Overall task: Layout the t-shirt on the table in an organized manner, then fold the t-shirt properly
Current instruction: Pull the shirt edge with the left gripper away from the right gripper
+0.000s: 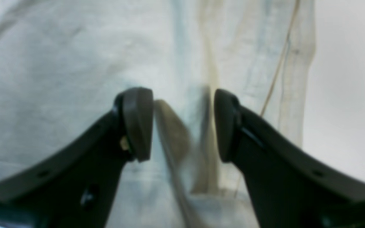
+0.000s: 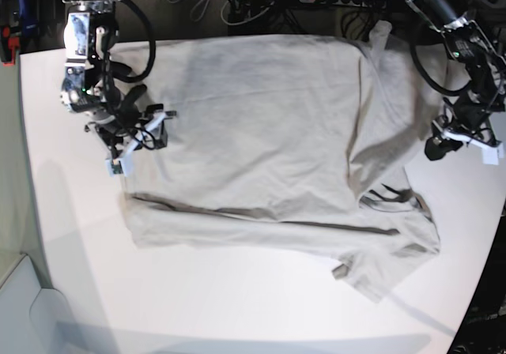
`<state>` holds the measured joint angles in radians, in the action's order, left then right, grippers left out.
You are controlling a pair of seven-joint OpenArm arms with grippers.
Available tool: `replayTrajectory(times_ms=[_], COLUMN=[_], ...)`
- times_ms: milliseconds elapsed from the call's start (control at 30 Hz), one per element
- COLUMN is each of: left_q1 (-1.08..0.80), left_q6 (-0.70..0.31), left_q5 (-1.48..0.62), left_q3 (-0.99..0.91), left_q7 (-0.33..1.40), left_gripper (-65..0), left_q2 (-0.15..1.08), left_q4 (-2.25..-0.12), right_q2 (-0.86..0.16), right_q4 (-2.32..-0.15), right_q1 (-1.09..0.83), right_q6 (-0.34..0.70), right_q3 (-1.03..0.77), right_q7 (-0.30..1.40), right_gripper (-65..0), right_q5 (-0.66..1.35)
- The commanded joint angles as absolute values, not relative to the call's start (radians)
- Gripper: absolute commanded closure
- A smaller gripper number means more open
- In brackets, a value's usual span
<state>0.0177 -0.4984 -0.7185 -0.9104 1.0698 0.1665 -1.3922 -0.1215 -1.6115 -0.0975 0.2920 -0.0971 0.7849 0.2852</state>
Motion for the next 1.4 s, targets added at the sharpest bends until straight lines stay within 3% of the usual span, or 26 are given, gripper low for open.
replayTrajectory(times_ms=[0,100,167,333,567,833,933,1000,1067,1167,1267,1300,1367], left_q1=[0.033,0.031,0.022,-0.005,-0.048,-0.050,-0.050,-0.051,-0.051,-0.051,-0.071,-0.084,-0.113], left_q6=[-0.506,-0.504,-0.504,-0.504,-0.504,-0.506,-0.562,-0.633,-0.698,-0.698,-0.698,-0.698,-0.698], left_q5=[-0.739,-0.731,-0.733,-0.730,-0.711,-0.688,-0.690,-0.690,-0.690,-0.684,-0.691,-0.697,-0.719], left_q3=[-0.937,-0.995,-0.995,-0.881,-0.708,-0.705,-0.702,-0.707,-0.708,-0.708,-0.711,-0.719,-0.757], left_q7=[1.070,1.118,1.144,1.141,1.055,1.049,1.064,1.075,1.093,1.104,1.104,1.104,1.104], left_gripper=[-23.2,-32.6,-43.4,-63.6,-65.0,-65.0,-65.0,-57.6,-42.7,-20.1,-2.7,0.0,-0.7], left_q2=[0.183,0.203,0.231,0.271,0.274,0.271,0.265,0.249,0.245,0.243,0.243,0.243,0.236], left_q4=[-1.429,-1.452,-1.443,-1.442,-1.411,-1.339,-1.346,-1.349,-1.346,-1.343,-1.354,-1.368,-1.429], right_q2=[-0.130,-0.130,-0.130,-0.130,-0.130,-0.130,-0.130,-0.130,-0.130,-0.130,-0.130,-0.130,-0.130], right_q4=[-1.629,-1.629,-1.629,-1.629,-1.629,-1.629,-1.629,-1.629,-1.629,-1.629,-1.629,-1.629,-1.629], right_q1=[-0.087,-0.087,-0.087,-0.085,-0.088,-0.091,-0.091,-0.091,-0.091,-0.091,-0.091,-0.091,-0.091], right_q6=[0.298,0.298,0.298,0.298,0.298,0.298,0.298,0.298,0.298,0.298,0.298,0.298,0.298], right_q3=[-0.099,-0.099,-0.099,-0.099,-0.099,-0.099,-0.099,-0.099,-0.099,-0.099,-0.099,-0.099,-0.099], right_q7=[0.766,0.766,0.766,0.766,0.766,0.766,0.766,0.766,0.766,0.766,0.766,0.766,0.766], right_gripper=[-31.0,-31.1,-31.2,-31.2,-31.1,-31.1,-31.0,-31.0,-31.0,-31.0,-31.0,-31.0,-31.0], right_q5=[0.292,0.292,0.292,0.292,0.292,0.292,0.292,0.292,0.292,0.292,0.292,0.292,0.292])
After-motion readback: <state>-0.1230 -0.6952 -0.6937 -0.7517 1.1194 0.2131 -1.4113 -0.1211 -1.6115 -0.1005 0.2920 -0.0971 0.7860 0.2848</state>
